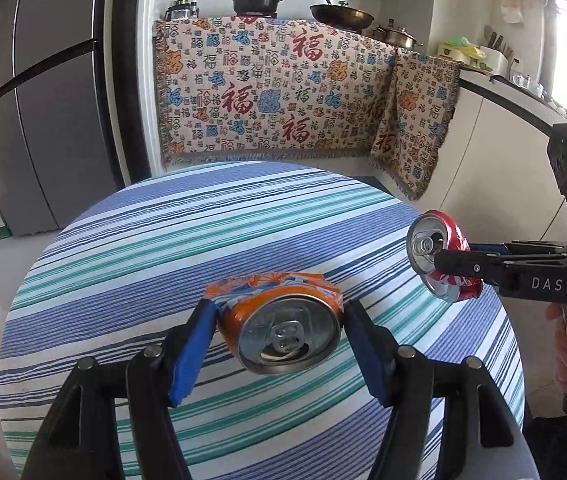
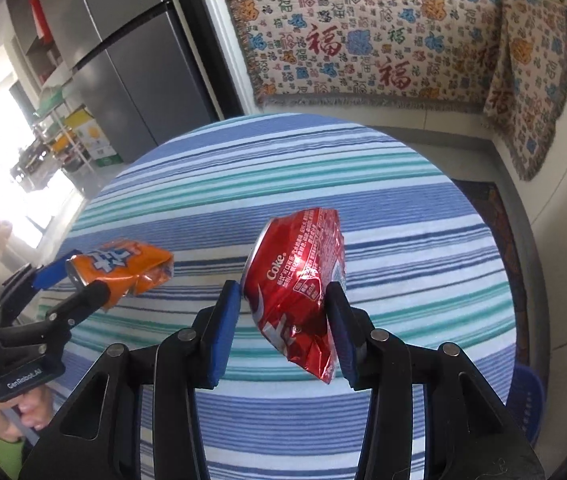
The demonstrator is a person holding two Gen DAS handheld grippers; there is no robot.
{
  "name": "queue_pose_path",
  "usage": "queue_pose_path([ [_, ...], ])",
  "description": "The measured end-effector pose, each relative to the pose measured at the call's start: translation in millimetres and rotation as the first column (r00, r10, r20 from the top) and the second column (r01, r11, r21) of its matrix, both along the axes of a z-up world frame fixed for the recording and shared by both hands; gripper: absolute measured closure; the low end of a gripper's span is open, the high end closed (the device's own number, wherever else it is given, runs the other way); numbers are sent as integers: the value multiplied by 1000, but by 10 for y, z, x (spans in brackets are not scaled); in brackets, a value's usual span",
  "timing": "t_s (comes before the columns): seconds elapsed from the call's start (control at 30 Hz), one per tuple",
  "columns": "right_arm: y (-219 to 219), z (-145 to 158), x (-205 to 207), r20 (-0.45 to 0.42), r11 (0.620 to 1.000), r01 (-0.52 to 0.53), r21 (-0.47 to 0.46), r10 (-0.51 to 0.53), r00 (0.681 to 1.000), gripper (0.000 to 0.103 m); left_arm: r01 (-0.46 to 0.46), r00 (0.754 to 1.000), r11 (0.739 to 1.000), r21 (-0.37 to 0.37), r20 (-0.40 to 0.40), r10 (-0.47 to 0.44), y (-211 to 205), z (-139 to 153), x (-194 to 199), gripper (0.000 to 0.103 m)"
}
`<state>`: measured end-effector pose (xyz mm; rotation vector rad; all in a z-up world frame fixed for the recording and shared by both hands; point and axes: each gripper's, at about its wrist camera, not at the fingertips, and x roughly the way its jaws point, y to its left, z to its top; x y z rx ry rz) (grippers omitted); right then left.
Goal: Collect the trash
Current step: 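Carry both cans over the blue wastebasket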
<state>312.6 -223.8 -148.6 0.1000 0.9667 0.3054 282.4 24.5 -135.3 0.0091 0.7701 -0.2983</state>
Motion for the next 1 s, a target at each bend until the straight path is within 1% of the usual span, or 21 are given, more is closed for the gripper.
queue_pose_path([
  [0.1, -154, 16, -114, -7, 999, 20, 25, -20, 1000, 58, 25, 1000, 1000, 4, -7, -25, -211, 11, -40, 36],
  [0.27, -407, 105, -324, 11, 999, 48, 27, -48, 999, 58, 79, 997, 997, 6, -9, -79, -606, 51, -149, 36],
  [0.5, -1030, 169, -627, 18, 990, 133, 55, -134, 991, 58, 191, 982, 982, 0, 0, -191, -1318, 134, -298, 36],
  [0.6, -1371, 194, -800, 16, 981, 183, 63, -185, 983, 58, 249, 968, 968, -8, 0, -249, -1696, 157, -369, 36],
  [0.77, -2017, 170, -1146, 3, 956, 287, 59, -287, 958, 58, 355, 935, 935, -18, -7, -356, -2398, 143, -506, 36],
  [0.9, -2584, 8, -1395, -38, 923, 380, 63, -378, 925, 58, 426, 904, 904, -19, -35, -427, -2972, 15, -608, 36],
  [1.0, -2941, -162, -1530, -83, 896, 436, 80, -430, 899, 58, 468, 880, 883, -26, -79, -468, -3406, -170, -644, 36],
])
